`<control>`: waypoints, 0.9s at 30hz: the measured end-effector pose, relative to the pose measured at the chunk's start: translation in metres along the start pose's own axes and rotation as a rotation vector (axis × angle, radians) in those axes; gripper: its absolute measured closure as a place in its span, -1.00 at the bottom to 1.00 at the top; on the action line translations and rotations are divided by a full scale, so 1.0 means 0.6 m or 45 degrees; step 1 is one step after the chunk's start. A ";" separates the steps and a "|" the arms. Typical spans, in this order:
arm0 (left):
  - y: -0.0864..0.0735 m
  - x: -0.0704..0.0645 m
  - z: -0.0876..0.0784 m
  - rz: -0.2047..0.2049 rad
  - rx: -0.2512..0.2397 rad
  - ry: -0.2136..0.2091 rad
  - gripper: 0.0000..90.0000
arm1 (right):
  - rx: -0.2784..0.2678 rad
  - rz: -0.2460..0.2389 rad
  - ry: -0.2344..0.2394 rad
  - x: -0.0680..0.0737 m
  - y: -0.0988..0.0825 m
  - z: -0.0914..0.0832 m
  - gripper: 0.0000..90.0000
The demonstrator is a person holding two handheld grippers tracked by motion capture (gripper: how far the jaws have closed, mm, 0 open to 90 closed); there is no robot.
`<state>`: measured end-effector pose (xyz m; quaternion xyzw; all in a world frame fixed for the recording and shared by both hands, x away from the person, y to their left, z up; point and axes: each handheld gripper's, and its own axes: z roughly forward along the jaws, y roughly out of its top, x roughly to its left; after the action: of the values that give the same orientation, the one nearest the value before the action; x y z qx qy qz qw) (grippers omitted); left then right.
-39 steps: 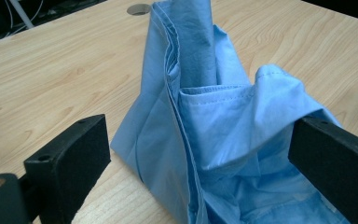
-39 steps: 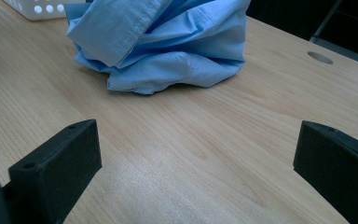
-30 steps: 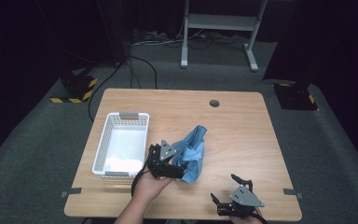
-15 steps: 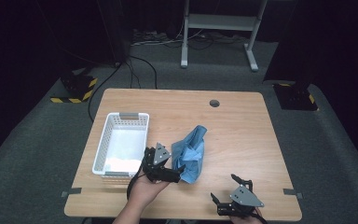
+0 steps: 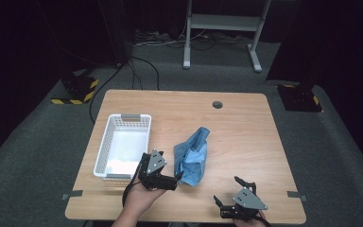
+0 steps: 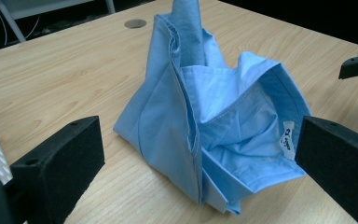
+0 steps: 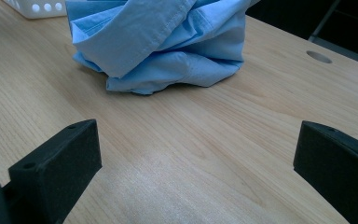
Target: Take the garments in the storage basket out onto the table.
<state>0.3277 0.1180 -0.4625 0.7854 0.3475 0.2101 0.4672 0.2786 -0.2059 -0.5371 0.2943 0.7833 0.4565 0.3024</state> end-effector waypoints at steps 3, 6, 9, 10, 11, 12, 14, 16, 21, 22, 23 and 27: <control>-0.007 0.001 -0.006 -0.002 -0.005 0.001 -0.96 | -0.001 0.000 0.000 0.000 0.000 0.000 -0.99; -0.015 0.001 -0.014 -0.001 -0.008 0.001 -0.97 | 0.000 -0.001 0.000 0.000 0.000 0.000 -0.99; -0.018 0.001 -0.017 -0.003 -0.009 0.000 -0.97 | 0.000 -0.001 0.000 0.000 0.000 0.000 -0.99; -0.019 0.001 -0.018 -0.006 -0.012 -0.003 -0.97 | 0.001 -0.001 0.000 0.000 0.000 0.000 -0.99; -0.022 0.001 -0.020 -0.006 -0.011 -0.006 -0.97 | 0.001 -0.001 0.000 0.000 0.000 0.000 -0.99; -0.023 0.001 -0.021 -0.006 -0.011 -0.006 -0.96 | 0.002 -0.001 -0.001 0.000 0.000 0.000 -0.99; -0.027 0.001 -0.023 -0.012 -0.015 -0.013 -0.97 | 0.002 -0.001 -0.001 0.000 0.000 0.000 -0.99; -0.036 0.002 -0.026 -0.024 -0.019 -0.024 -0.97 | 0.001 -0.002 -0.002 0.000 0.000 0.000 -0.99; -0.047 0.002 -0.030 -0.024 -0.023 -0.039 -0.97 | 0.001 -0.002 -0.002 0.000 0.000 0.000 -0.99; -0.050 0.002 -0.030 -0.016 -0.022 -0.040 -0.97 | 0.001 -0.002 -0.002 0.000 0.000 0.000 -0.99; -0.053 0.001 -0.031 -0.012 -0.021 -0.041 -0.97 | 0.001 -0.002 -0.002 0.000 0.000 0.000 -0.99; -0.065 0.000 -0.033 -0.002 -0.011 -0.037 -0.97 | 0.003 -0.002 -0.002 0.000 0.000 0.000 -0.99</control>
<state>0.3012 0.1423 -0.4874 0.7861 0.3405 0.1998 0.4756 0.2786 -0.2055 -0.5371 0.2943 0.7838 0.4551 0.3032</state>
